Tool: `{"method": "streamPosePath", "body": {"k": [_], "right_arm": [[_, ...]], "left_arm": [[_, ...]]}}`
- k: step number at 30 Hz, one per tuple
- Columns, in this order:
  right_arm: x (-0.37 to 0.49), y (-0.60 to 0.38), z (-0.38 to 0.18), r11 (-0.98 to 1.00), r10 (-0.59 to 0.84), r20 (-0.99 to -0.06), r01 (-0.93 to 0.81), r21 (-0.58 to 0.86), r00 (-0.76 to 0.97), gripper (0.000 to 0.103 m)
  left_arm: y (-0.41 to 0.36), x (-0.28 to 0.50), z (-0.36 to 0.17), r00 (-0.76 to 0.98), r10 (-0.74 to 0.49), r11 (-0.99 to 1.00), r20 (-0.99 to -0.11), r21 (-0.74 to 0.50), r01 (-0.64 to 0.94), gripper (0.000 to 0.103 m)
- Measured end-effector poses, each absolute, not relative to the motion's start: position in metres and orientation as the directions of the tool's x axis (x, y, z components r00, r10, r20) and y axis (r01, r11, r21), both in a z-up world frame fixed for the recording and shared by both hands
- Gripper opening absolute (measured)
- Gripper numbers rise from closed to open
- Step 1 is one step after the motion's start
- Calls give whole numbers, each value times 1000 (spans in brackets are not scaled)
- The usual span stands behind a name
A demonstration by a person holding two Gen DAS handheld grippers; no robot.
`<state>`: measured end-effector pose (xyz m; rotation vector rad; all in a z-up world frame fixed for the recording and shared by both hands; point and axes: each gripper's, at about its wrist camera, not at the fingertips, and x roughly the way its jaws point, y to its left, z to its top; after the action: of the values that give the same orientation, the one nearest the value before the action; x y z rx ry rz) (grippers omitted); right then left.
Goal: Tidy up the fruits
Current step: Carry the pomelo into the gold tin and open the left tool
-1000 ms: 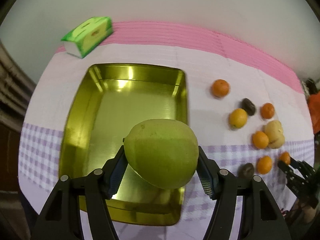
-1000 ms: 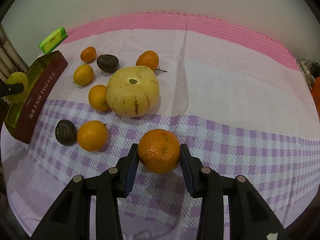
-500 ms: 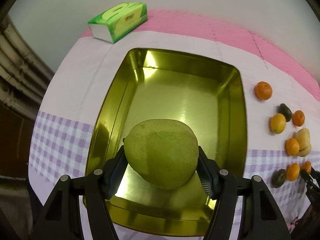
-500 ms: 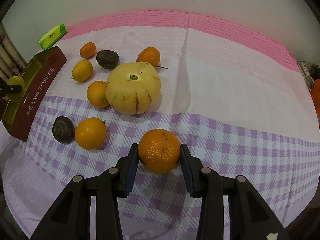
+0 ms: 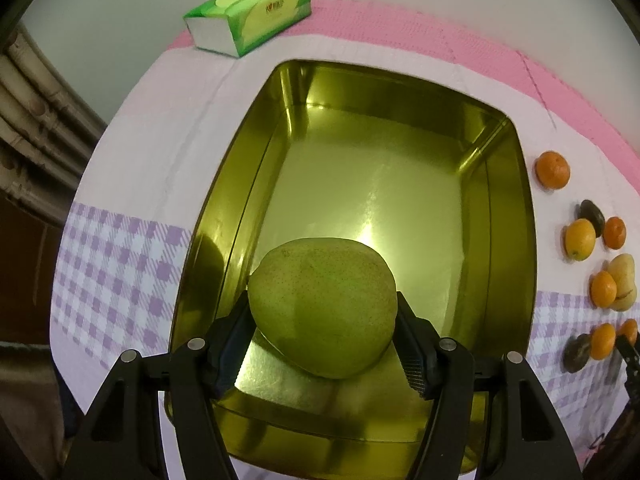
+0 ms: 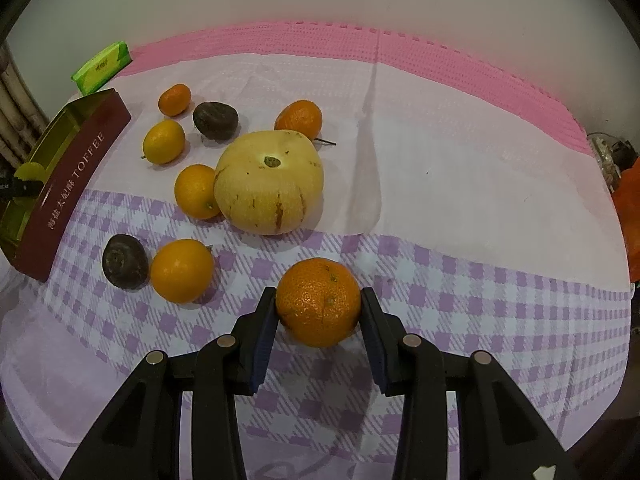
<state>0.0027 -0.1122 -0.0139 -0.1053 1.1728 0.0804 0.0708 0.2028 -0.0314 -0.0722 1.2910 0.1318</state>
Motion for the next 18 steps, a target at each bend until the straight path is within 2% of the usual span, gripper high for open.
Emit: {"method": "streamPosePath", "body": {"k": [18], "right_arm": [[0,-85,17,985,17,-911,-164,-56,411,37]], "left_arm": [[216,63,-22,318,39,989,-947,-9,-151,68]]}}
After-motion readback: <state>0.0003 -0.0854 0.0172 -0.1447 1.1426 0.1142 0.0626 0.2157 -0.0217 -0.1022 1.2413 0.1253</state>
